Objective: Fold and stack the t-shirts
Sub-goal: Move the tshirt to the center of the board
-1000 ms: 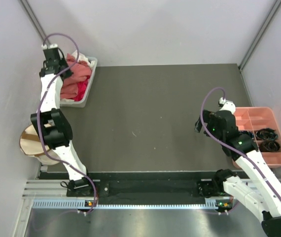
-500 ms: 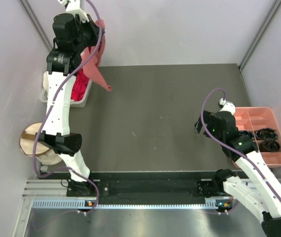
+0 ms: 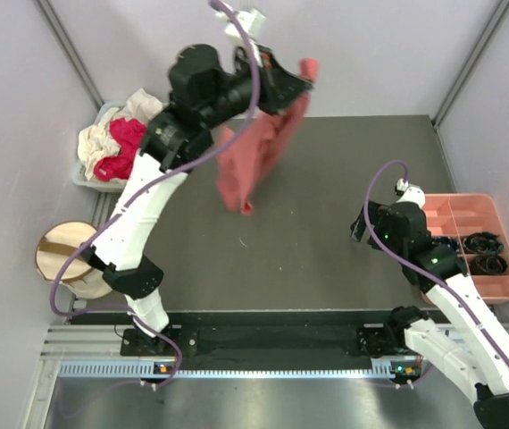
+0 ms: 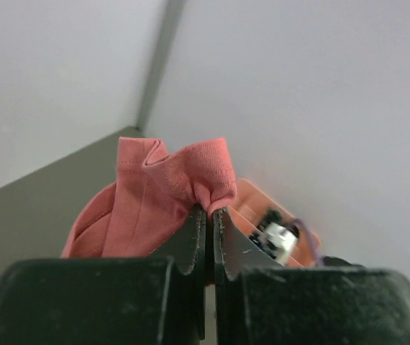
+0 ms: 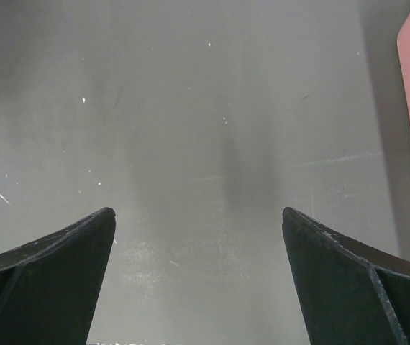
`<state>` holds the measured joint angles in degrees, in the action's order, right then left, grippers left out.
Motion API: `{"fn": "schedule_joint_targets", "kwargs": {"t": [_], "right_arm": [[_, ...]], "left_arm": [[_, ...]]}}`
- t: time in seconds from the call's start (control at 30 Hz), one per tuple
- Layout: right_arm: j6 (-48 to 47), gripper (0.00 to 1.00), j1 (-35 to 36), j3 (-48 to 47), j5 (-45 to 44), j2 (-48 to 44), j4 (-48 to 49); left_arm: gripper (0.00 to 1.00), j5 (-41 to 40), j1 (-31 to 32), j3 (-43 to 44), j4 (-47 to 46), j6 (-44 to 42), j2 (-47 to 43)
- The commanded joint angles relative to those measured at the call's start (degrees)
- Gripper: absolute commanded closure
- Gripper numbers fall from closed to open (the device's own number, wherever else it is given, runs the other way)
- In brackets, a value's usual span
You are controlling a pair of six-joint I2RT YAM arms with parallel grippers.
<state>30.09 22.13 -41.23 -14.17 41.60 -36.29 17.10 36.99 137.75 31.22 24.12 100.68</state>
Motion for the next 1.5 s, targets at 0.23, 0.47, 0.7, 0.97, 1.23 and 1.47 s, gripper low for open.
{"fn": "schedule_joint_targets", "kwargs": {"t": [0.23,0.47,0.7,0.97,1.23,1.47], "right_arm": [[0.6,0.01,0.5,0.1,-0.1,-1.8,0.6],[0.8,0.01,0.5,1.2,-0.1,-2.3,1.4],[0.9,0.01,0.5,1.1,0.9,-0.1,2.6],[0.6,0.01,0.5,0.8,0.5,1.2,2.9],[1.6,0.01,0.5,1.9,0.2,2.9,3.2],[2.2,0.01,0.5,1.2,2.0,5.2,3.2]], "left_arm": [[1.00,-18.8,16.5,0.2,3.7,-11.1,4.8],[1.00,-33.3,9.2,-25.6,-0.7,-14.5,-10.2],[1.00,-39.9,1.3,-44.1,-2.2,-13.9,-21.7],[1.00,-38.3,-4.2,-54.3,-3.6,-12.2,-23.4],[1.00,-42.6,-9.0,-56.2,-4.1,-12.4,-23.3],[1.00,-44.0,-17.3,-56.2,-6.2,-12.4,-22.2]]}}
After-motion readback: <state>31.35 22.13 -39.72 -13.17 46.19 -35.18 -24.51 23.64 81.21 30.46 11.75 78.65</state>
